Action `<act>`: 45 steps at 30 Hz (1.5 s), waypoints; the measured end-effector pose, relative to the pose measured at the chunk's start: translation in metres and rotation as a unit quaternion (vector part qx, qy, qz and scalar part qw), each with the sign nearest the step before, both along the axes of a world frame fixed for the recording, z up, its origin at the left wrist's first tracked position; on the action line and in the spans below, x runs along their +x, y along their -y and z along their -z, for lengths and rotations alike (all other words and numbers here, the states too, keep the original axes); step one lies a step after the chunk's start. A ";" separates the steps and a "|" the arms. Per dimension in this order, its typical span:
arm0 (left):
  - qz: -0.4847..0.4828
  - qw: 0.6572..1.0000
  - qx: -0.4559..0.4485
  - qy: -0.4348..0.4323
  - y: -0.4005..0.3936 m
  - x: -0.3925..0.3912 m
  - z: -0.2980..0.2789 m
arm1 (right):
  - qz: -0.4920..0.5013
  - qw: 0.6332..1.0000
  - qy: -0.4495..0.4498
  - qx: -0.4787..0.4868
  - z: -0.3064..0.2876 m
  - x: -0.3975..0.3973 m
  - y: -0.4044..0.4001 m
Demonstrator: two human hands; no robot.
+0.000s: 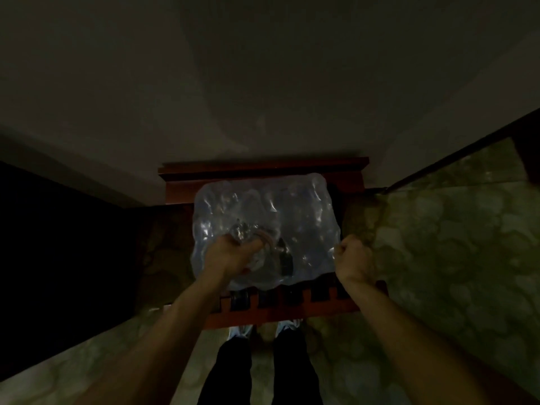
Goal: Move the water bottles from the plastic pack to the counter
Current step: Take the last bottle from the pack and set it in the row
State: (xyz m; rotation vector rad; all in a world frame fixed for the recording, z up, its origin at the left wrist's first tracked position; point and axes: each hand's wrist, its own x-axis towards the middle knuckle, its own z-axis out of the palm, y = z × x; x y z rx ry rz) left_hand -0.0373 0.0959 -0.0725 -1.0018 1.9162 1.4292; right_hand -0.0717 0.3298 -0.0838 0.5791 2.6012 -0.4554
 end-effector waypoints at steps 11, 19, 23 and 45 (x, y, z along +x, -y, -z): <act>-0.100 0.988 0.113 -0.023 0.038 0.045 -0.091 | -0.124 0.989 -0.053 0.068 -0.084 0.022 0.056; -0.082 0.970 0.204 -0.106 0.043 0.055 -0.142 | 0.218 0.837 0.169 -0.473 -0.142 0.026 0.133; -0.065 0.937 0.304 -0.156 0.049 0.065 -0.164 | 0.227 0.784 0.116 -0.565 -0.165 0.027 0.141; -0.037 0.880 -0.218 -0.420 0.102 0.168 -0.310 | -0.136 0.787 -0.234 -0.555 -0.335 0.136 0.225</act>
